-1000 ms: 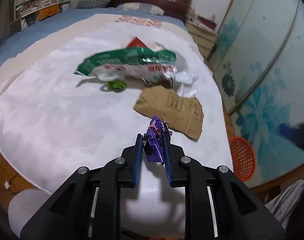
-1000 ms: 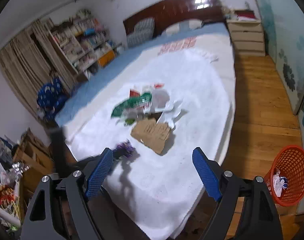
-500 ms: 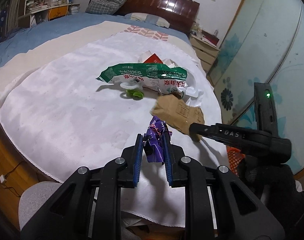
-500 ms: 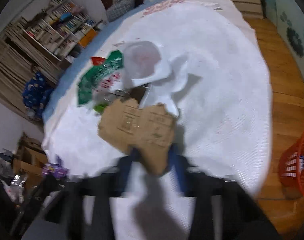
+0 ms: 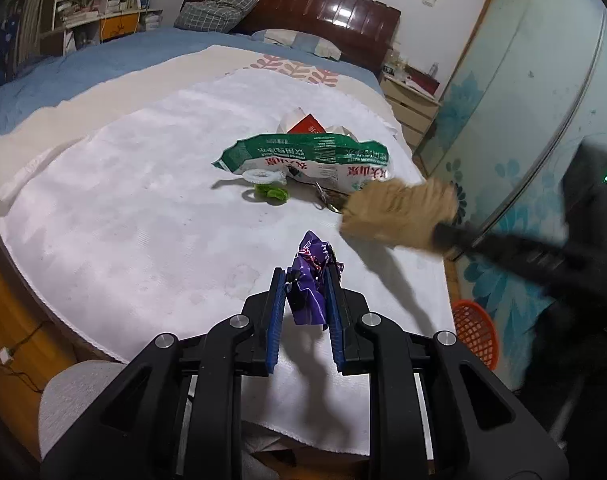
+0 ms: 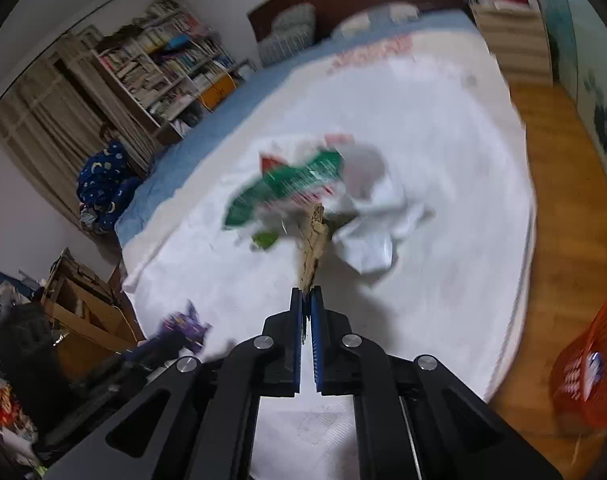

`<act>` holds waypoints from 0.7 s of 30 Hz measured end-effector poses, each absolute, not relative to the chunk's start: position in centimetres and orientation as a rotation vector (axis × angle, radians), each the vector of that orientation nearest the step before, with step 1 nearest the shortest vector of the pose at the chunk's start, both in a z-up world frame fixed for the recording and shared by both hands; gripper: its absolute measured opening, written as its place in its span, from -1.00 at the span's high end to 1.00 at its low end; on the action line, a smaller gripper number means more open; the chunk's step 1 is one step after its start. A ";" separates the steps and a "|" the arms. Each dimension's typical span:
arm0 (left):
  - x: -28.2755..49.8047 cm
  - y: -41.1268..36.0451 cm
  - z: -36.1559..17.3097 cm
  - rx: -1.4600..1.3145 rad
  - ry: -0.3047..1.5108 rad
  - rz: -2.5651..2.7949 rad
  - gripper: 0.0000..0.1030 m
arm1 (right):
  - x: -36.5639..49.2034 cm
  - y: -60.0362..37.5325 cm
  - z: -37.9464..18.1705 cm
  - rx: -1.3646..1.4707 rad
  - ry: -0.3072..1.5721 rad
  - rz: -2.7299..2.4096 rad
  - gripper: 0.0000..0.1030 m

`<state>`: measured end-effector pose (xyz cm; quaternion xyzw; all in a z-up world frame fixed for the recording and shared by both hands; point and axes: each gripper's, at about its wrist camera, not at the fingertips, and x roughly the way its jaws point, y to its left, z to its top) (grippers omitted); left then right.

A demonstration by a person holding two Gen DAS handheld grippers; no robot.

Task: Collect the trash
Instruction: 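Grasp the cardboard piece with the right tool, then carry the wrapper and cardboard to the orange basket and open both tools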

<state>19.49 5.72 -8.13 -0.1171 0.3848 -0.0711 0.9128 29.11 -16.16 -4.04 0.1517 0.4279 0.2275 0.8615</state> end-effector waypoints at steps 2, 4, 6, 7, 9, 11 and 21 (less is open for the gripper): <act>19.3 5.4 -7.4 -0.226 0.781 -0.145 0.62 | 28.4 -17.0 -1.3 0.254 0.860 0.480 0.88; 19.3 5.1 -6.8 -0.216 0.771 -0.142 0.62 | 28.0 -18.3 1.0 0.237 0.832 0.492 0.88; 19.2 4.7 -6.3 -0.215 0.762 -0.139 0.62 | 27.7 -19.4 2.2 0.240 0.822 0.506 0.88; 19.2 4.5 -6.1 -0.215 0.761 -0.137 0.62 | 27.4 -19.9 2.8 0.241 0.816 0.519 0.88; 19.3 3.9 -5.7 -0.218 0.761 -0.134 0.62 | 26.9 -20.5 3.3 0.232 0.807 0.528 0.88; 19.4 3.6 -5.5 -0.213 0.758 -0.130 0.62 | 26.4 -21.4 3.5 0.244 0.803 0.540 0.88; 22.1 -3.5 0.8 -0.123 0.659 -0.219 0.62 | 22.7 -32.1 6.8 0.197 0.677 0.351 0.88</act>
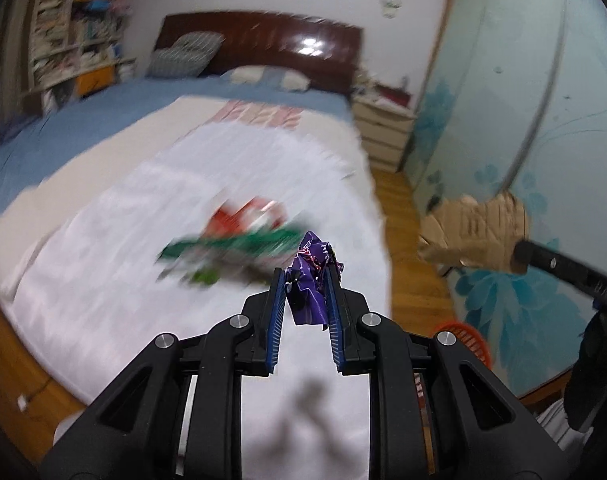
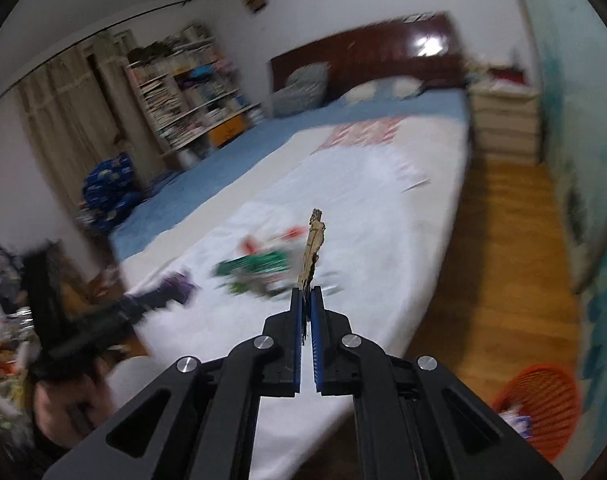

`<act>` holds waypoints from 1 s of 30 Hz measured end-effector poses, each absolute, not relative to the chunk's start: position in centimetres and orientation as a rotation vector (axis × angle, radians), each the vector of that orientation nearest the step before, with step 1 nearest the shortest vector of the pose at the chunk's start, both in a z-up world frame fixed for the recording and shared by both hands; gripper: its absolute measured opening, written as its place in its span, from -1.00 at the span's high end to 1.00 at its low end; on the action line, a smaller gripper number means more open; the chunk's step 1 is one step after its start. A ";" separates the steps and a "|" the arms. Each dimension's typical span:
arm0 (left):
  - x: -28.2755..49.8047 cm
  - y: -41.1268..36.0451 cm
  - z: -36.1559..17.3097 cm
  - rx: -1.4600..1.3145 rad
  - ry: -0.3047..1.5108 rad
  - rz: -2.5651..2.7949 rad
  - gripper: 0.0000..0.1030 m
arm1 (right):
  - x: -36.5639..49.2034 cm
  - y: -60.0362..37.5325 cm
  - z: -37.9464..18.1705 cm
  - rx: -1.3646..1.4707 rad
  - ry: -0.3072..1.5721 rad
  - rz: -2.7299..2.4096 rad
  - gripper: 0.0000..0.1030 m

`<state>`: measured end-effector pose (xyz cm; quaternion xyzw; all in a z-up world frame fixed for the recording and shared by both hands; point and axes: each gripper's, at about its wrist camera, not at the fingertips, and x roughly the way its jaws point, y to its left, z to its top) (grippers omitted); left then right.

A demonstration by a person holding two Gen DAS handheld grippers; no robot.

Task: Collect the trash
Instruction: 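Carry the wrapper and cardboard to the orange basket and open both tools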

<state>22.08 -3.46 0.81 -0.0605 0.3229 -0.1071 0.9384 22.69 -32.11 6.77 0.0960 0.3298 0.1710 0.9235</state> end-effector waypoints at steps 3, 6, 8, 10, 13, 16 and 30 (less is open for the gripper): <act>23.9 -8.4 2.8 -0.090 0.625 -0.296 0.62 | 22.1 -38.7 6.6 0.198 0.652 0.189 0.88; 25.6 -15.2 3.7 -0.046 0.614 -0.401 0.62 | 21.2 -45.4 4.7 0.207 0.651 0.010 0.88; 26.7 -20.8 3.1 -0.004 0.612 -0.502 0.62 | 20.6 -50.1 1.8 0.257 0.684 -0.110 0.88; 28.0 -25.0 1.6 0.016 0.636 -0.579 0.62 | 20.2 -53.5 -1.5 0.360 0.723 -0.158 0.88; 30.1 -32.3 -3.1 0.092 0.764 -0.643 0.62 | 19.7 -57.0 -5.2 0.431 0.778 -0.212 0.88; 30.4 -37.8 -8.4 0.160 0.889 -0.702 0.62 | 19.6 -59.9 -7.7 0.454 0.819 -0.236 0.88; 29.2 -48.4 -22.9 0.313 1.147 -0.765 0.26 | 18.9 -66.3 -17.4 0.563 0.996 -0.279 0.79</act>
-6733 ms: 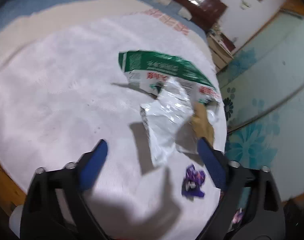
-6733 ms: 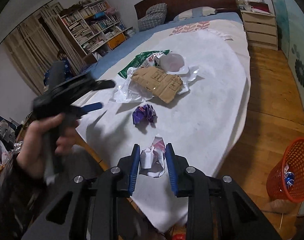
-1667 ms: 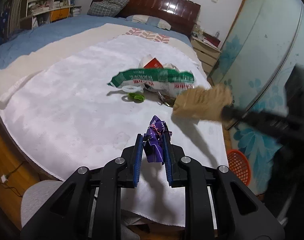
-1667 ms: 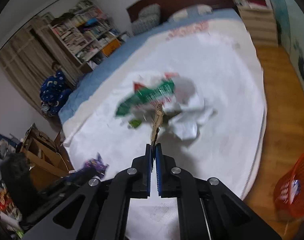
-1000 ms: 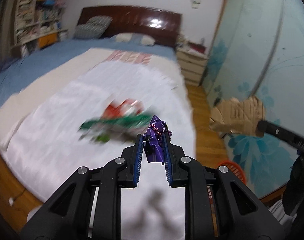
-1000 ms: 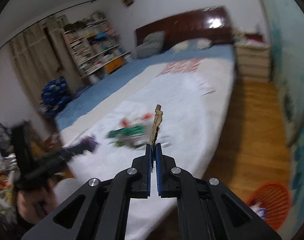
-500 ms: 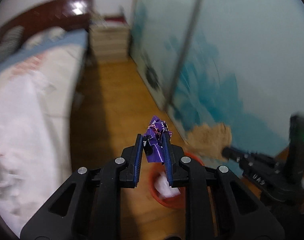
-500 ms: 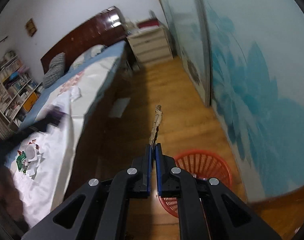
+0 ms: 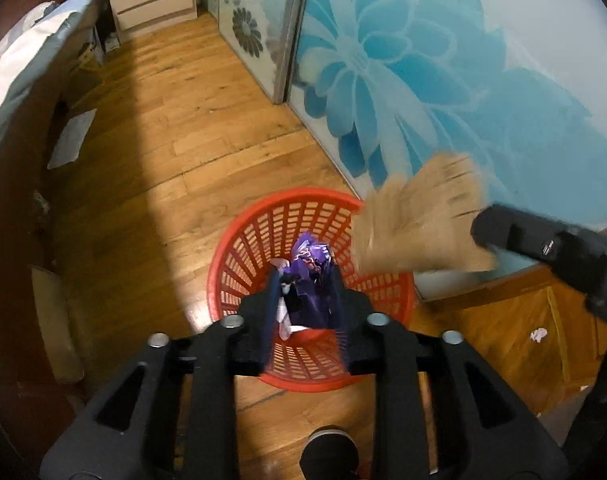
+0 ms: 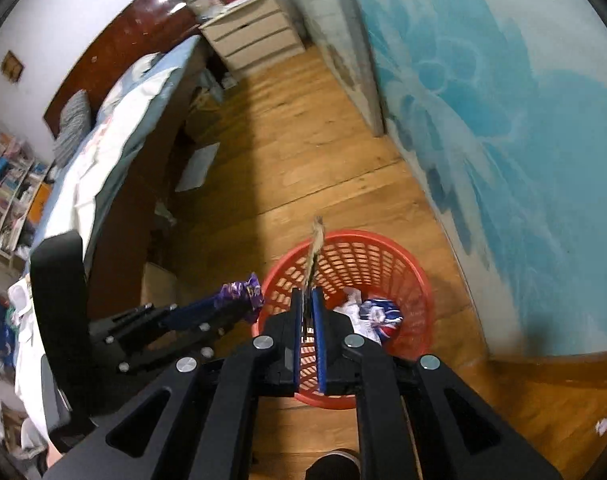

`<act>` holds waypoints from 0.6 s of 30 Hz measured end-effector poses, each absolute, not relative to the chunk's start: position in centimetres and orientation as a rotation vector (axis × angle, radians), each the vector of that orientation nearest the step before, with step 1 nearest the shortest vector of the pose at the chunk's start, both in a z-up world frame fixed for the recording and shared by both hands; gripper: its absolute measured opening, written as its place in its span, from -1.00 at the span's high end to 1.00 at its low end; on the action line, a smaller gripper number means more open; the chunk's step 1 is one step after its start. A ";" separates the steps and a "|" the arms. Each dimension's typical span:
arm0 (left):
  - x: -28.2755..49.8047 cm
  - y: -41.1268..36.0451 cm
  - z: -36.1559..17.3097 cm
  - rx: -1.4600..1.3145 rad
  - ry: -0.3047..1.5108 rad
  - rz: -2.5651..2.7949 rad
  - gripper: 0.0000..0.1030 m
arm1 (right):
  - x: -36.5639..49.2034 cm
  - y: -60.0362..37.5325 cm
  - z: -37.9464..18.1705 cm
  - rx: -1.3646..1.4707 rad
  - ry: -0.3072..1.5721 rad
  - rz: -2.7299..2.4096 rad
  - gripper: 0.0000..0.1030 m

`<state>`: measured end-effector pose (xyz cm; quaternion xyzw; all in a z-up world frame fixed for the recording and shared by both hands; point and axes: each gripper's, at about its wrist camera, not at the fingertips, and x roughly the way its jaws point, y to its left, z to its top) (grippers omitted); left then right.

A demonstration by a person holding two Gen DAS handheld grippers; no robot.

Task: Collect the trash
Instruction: 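Carry the wrapper and cardboard to the orange basket and open both tools, then move both tools back over the bed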

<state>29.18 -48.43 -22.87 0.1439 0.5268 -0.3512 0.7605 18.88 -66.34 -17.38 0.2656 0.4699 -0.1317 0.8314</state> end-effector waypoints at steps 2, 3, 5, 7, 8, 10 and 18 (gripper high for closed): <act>29.2 -48.5 -23.0 0.300 1.154 -0.760 -0.29 | 19.3 -66.4 -17.1 0.583 0.980 -0.278 0.35; 29.3 -48.4 -23.0 0.281 1.152 -0.758 -0.43 | 19.6 -66.4 -16.9 0.589 0.970 -0.282 0.09; 29.4 -48.2 -22.8 0.273 1.153 -0.755 -0.47 | 19.7 -66.6 -16.3 0.599 0.941 -0.281 -0.10; 29.2 -47.7 -22.8 0.278 1.164 -0.745 -0.48 | 20.1 -66.7 -15.8 0.609 0.926 -0.279 -0.10; 29.1 -47.4 -22.5 0.275 1.165 -0.743 -0.48 | 20.2 -66.7 -15.7 0.624 0.915 -0.270 -0.10; 28.6 -46.2 -21.6 0.268 1.151 -0.737 -0.48 | 20.3 -66.6 -15.3 0.642 0.903 -0.252 -0.10; 25.5 -35.1 -13.2 0.317 0.971 -0.649 -0.47 | 22.0 -61.8 -12.0 0.479 0.846 -0.210 -0.11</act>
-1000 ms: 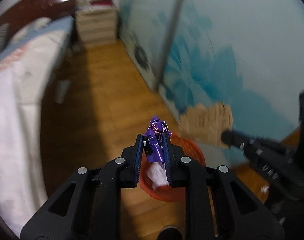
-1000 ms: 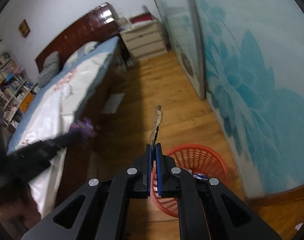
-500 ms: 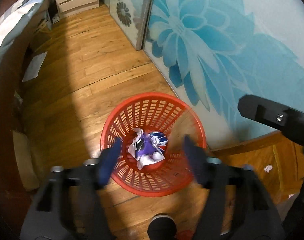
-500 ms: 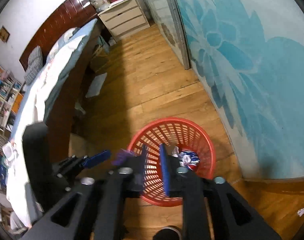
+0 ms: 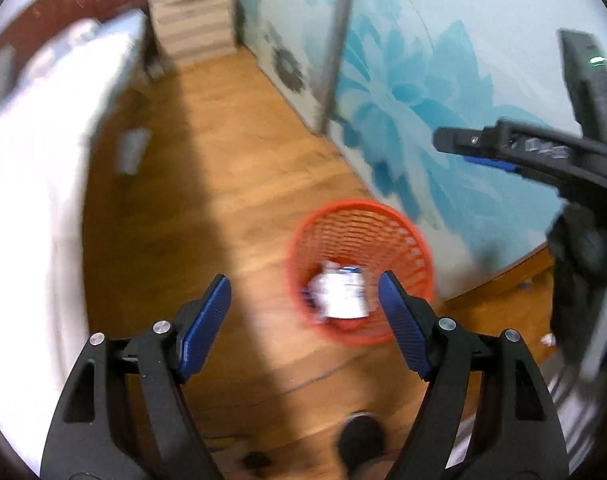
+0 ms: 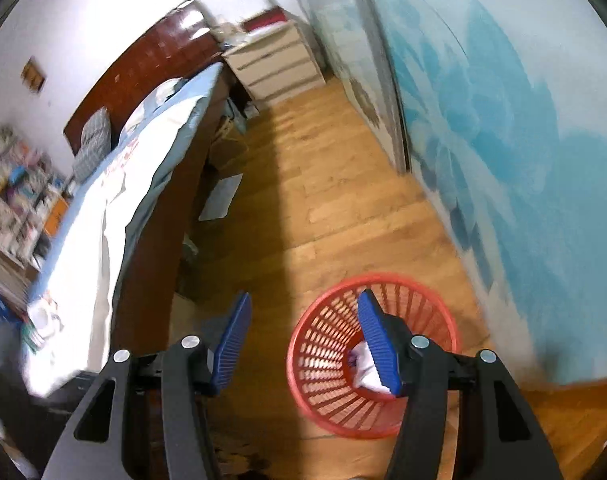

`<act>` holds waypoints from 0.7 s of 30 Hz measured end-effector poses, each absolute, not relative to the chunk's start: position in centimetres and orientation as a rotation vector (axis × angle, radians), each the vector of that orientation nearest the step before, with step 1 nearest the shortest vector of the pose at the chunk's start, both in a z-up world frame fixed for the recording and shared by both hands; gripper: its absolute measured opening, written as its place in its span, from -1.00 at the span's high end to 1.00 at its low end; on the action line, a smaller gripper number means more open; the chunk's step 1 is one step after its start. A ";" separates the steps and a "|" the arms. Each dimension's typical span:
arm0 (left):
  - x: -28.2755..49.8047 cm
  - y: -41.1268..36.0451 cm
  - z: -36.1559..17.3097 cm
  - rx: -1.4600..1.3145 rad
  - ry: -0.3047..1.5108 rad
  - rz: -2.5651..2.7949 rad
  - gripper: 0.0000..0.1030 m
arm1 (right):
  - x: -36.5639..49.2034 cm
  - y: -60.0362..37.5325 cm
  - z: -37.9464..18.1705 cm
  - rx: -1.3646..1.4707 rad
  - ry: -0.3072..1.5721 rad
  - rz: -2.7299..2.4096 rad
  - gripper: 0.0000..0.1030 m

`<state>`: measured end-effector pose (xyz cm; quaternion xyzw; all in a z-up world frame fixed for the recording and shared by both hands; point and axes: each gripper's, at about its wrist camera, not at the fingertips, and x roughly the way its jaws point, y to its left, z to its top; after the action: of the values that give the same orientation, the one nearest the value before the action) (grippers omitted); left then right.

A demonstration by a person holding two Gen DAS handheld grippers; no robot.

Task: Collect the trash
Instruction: 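Move both tools back over the bed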

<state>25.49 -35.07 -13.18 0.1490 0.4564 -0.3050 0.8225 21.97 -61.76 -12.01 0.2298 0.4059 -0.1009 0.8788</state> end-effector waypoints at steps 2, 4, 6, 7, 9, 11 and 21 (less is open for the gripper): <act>24.7 -29.8 -10.1 0.318 0.926 -0.586 -0.48 | 22.0 -60.1 -11.1 0.466 0.826 -0.181 -0.11; 23.9 -25.2 -7.7 0.302 0.896 -0.525 -0.49 | 21.9 -58.4 -10.3 0.450 0.810 -0.154 -0.11; 22.7 -19.8 -5.3 0.272 0.864 -0.456 -0.51 | 21.8 -55.8 -9.0 0.393 0.789 -0.132 -0.11; 22.2 -17.7 -4.6 0.258 0.851 -0.422 -0.52 | 21.7 -54.7 -8.4 0.371 0.780 -0.121 -0.11; 20.7 -12.7 -3.2 0.210 0.832 -0.347 -0.52 | 21.2 -52.2 -7.0 0.339 0.760 -0.095 -0.11; 19.6 -9.3 -2.6 0.173 0.820 -0.293 -0.52 | 20.5 -49.1 -5.3 0.337 0.729 -0.046 -0.11; 14.4 2.9 -3.7 -0.036 0.757 -0.117 -0.53 | 16.1 -29.5 -0.2 0.264 0.663 0.195 -0.15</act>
<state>14.37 2.93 -3.73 -0.0174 0.3692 -0.0573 0.9274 16.08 -29.47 -0.20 0.1290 0.3239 0.0952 0.9324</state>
